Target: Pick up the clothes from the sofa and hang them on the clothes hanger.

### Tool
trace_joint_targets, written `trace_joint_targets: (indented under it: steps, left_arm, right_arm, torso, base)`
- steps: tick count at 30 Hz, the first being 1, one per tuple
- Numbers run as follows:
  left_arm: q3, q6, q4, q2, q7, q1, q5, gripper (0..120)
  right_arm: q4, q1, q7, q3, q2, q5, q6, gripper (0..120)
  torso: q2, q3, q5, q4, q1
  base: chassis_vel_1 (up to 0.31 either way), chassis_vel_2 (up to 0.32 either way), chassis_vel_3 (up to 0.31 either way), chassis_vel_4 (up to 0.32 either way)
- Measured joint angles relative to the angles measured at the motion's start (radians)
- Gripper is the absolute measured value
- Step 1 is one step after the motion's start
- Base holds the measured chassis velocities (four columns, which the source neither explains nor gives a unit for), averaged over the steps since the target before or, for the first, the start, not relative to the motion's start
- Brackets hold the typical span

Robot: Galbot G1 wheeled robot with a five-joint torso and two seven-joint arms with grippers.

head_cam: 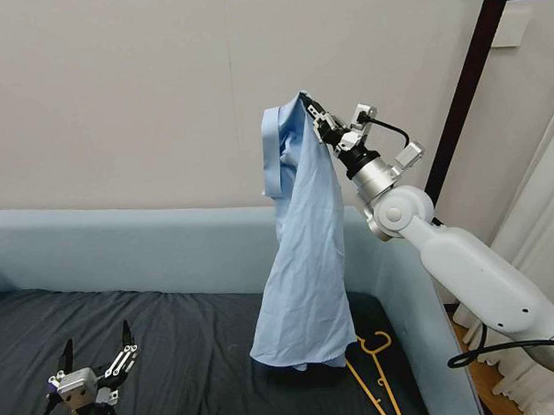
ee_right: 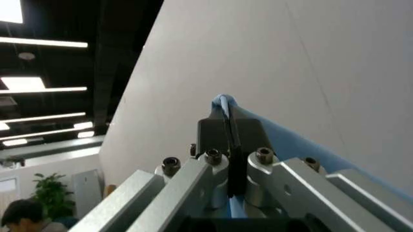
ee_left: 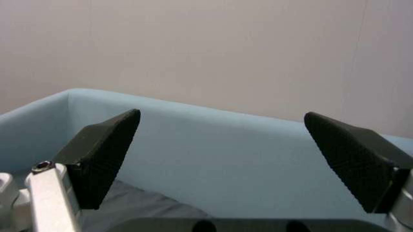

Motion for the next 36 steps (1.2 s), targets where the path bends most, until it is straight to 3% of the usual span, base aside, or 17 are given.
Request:
trace_joint_targets:
  steps: [3,7,11,13,18,19,22,25,27,32,36]
  left_arm:
    - [0.005,-0.001,0.003,-0.005,0.000,-0.001,0.003,100]
    - [0.014,-0.004,0.012,-0.010,0.000,-0.002,0.011,100]
    - [0.017,-0.004,0.017,-0.011,0.000,-0.004,0.014,100]
    - [0.023,-0.004,0.022,-0.012,-0.001,-0.008,0.018,100]
    - [0.037,-0.004,0.035,-0.014,-0.001,-0.015,0.025,100]
    - [0.037,-0.004,0.035,-0.014,-0.001,-0.015,0.025,100]
    - [0.047,-0.004,0.045,-0.012,-0.001,-0.021,0.028,100]
    - [0.049,-0.003,0.048,-0.007,-0.001,-0.023,0.028,100]
    - [0.048,-0.002,0.052,0.001,-0.001,-0.025,0.027,100]
    - [0.047,-0.001,0.056,0.008,-0.001,-0.029,0.024,100]
    - [0.057,-0.001,0.059,0.010,-0.001,-0.034,0.023,100]
  right_arm:
    - [0.027,-0.053,0.009,-0.011,-0.001,-0.016,0.000,0]
    - [0.043,-0.257,0.089,-0.023,-0.003,-0.106,0.000,0]
    - [0.015,-0.371,0.142,-0.024,0.005,-0.187,-0.003,0]
    - [-0.071,-0.491,0.204,-0.012,0.028,-0.321,-0.016,0]
    - [-0.238,-0.589,0.313,0.027,0.068,-0.516,-0.061,0]
    - [-0.238,-0.589,0.313,0.027,0.068,-0.516,-0.061,0]
    - [-0.396,-0.612,0.396,0.068,0.121,-0.695,-0.067,0]
    - [-0.466,-0.607,0.424,0.103,0.157,-0.752,-0.044,0]
    - [-0.508,-0.596,0.439,0.139,0.184,-0.786,-0.018,7]
    - [-0.453,-0.599,0.499,0.167,0.191,-0.732,-0.045,20]
    - [-0.291,-0.598,0.800,0.212,0.218,-0.463,-0.235,40]
  torso:
    - [0.000,0.000,0.0000,0.0001,0.000]
    - [0.000,0.000,0.0002,-0.0002,0.000]
    - [0.000,0.000,0.0006,-0.0003,0.000]
    - [0.000,0.000,0.0003,-0.0003,0.000]
    - [0.000,0.000,0.0005,-0.0002,0.000]
    - [0.000,0.000,0.0005,-0.0002,0.000]
    - [0.000,0.000,0.0003,-0.0001,0.000]
    - [0.000,0.000,0.0003,0.0001,0.000]
    - [0.000,0.000,0.0003,0.0002,0.000]
    - [0.000,0.000,0.0003,0.0000,0.000]
    - [0.000,0.000,0.0002,0.0004,0.000]
  base:
    - [0.000,0.000,0.000,0.000]
    - [0.000,0.000,0.000,0.000]
    - [0.000,0.000,0.000,0.000]
    - [0.000,0.000,0.000,0.000]
    - [0.000,0.000,0.000,0.000]
    - [0.000,0.000,0.000,0.000]
    - [0.000,0.000,0.000,0.000]
    - [0.000,0.000,0.000,0.000]
    - [0.000,0.000,0.000,0.000]
    - [0.000,0.000,0.000,0.000]
    - [0.000,0.000,0.000,0.000]
